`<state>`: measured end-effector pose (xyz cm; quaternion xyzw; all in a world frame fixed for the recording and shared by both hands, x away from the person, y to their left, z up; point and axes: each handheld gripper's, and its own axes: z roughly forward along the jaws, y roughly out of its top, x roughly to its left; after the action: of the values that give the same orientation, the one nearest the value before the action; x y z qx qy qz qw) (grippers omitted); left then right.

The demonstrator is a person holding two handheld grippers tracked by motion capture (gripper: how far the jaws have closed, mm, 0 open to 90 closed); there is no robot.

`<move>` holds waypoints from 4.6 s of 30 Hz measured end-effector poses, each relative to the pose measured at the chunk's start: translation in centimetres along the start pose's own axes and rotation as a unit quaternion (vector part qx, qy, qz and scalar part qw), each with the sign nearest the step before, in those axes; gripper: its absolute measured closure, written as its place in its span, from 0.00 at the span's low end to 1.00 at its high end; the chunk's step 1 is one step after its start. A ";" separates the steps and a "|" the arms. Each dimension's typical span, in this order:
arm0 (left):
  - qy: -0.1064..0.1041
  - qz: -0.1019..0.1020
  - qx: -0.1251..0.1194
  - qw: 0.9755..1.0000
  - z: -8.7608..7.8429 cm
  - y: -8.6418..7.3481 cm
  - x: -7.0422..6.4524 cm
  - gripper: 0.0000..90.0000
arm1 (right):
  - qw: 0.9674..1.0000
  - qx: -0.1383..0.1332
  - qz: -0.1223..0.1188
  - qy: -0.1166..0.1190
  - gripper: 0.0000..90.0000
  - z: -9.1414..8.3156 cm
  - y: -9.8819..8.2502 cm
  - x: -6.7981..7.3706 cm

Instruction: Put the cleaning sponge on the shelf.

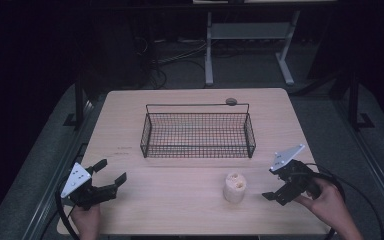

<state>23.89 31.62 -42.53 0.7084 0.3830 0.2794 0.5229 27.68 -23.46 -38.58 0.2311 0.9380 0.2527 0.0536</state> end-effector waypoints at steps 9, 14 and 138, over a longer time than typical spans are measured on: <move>-0.002 -0.001 -0.001 1.000 0.1 0.0 0.0 0.15 | 1.000 0.006 -0.013 0.008 0.16 0.4 1.2 0.1; -0.002 0.002 0.001 1.000 0.1 0.0 -0.1 0.15 | 1.000 0.006 -0.021 0.013 0.16 0.6 2.1 0.3; -0.008 -0.005 -0.006 1.000 0.1 0.1 0.1 0.15 | 0.990 0.054 -0.106 0.070 0.30 3.3 13.2 1.2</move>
<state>24.01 31.61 -42.49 0.7057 0.3807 0.2738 0.5311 32.66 -11.33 -34.83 0.1150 0.9708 0.2103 0.0019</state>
